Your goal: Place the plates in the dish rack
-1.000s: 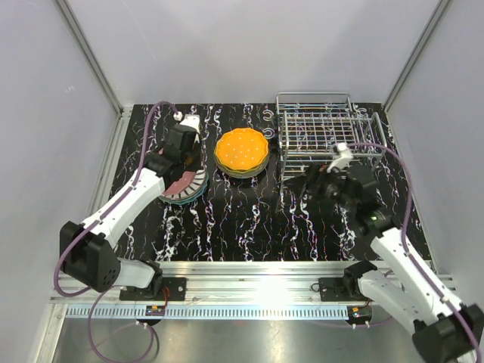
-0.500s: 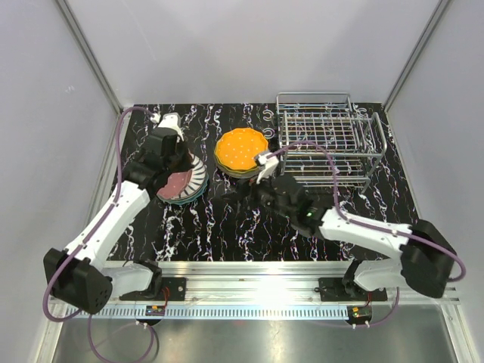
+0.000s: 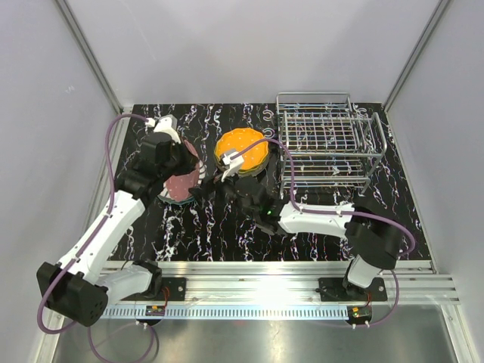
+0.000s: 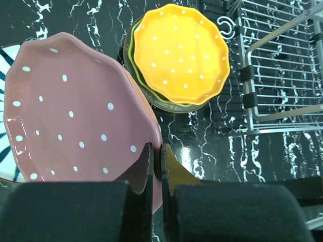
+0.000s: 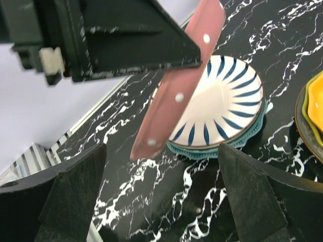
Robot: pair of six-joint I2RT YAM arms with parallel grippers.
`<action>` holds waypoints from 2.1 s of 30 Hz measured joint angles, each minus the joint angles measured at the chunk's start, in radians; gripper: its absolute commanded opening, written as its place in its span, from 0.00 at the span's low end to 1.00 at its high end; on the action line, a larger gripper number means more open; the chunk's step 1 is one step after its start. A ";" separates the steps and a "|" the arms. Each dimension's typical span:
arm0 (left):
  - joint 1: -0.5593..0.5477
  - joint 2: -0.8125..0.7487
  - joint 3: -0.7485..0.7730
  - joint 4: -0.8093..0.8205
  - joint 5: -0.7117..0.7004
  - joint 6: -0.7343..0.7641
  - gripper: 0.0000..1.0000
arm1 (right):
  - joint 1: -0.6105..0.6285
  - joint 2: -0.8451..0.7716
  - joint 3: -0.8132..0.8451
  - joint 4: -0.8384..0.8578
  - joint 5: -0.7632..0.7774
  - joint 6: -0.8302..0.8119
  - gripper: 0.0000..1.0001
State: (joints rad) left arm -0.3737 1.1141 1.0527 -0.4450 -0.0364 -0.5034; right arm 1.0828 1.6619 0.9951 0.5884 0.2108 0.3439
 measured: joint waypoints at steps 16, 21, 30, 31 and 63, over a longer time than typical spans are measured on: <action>0.002 -0.069 -0.010 0.018 0.078 -0.053 0.00 | 0.003 0.103 0.084 0.064 0.098 -0.017 0.85; 0.020 -0.072 -0.017 0.043 0.157 -0.088 0.00 | 0.005 0.107 0.085 0.085 0.143 -0.030 0.82; 0.076 -0.062 -0.055 0.119 0.289 -0.169 0.00 | 0.014 0.153 0.120 0.101 0.279 -0.038 0.72; 0.079 -0.061 -0.058 0.125 0.294 -0.174 0.00 | 0.016 0.156 0.121 0.101 0.293 -0.039 0.70; 0.109 -0.026 -0.046 0.222 0.388 -0.094 0.82 | 0.029 0.164 0.054 0.115 0.372 -0.108 0.00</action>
State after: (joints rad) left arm -0.2649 1.0885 1.0065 -0.2226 0.3515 -0.5972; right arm 1.1118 1.8259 1.0489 0.7033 0.5831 0.2363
